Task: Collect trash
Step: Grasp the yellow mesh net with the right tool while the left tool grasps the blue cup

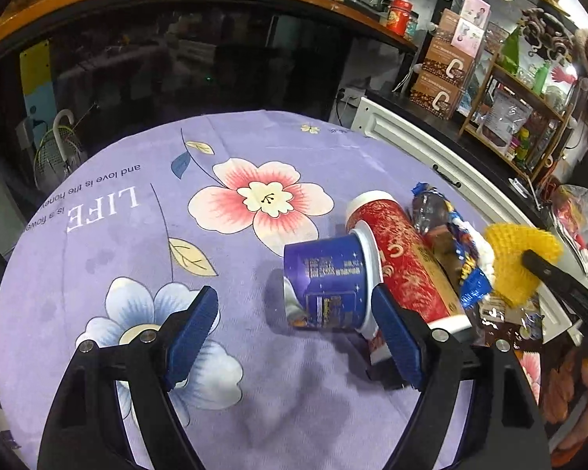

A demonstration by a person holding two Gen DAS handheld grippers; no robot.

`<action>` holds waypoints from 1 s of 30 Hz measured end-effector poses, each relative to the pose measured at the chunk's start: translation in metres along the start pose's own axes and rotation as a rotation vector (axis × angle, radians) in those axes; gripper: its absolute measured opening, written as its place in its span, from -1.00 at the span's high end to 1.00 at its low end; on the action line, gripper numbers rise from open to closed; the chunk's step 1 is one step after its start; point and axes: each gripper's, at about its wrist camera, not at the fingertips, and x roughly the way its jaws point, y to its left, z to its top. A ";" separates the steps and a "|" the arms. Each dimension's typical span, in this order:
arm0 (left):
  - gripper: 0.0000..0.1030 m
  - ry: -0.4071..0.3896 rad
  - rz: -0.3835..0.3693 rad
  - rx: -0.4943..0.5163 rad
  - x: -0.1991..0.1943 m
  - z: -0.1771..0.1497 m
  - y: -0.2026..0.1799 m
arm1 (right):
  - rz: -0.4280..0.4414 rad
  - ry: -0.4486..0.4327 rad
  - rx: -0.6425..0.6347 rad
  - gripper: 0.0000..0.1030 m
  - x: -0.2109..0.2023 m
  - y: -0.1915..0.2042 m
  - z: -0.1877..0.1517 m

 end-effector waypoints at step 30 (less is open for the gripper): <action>-0.78 0.134 0.038 0.122 0.046 0.034 -0.032 | 0.026 -0.140 -0.156 0.66 -0.063 0.030 -0.028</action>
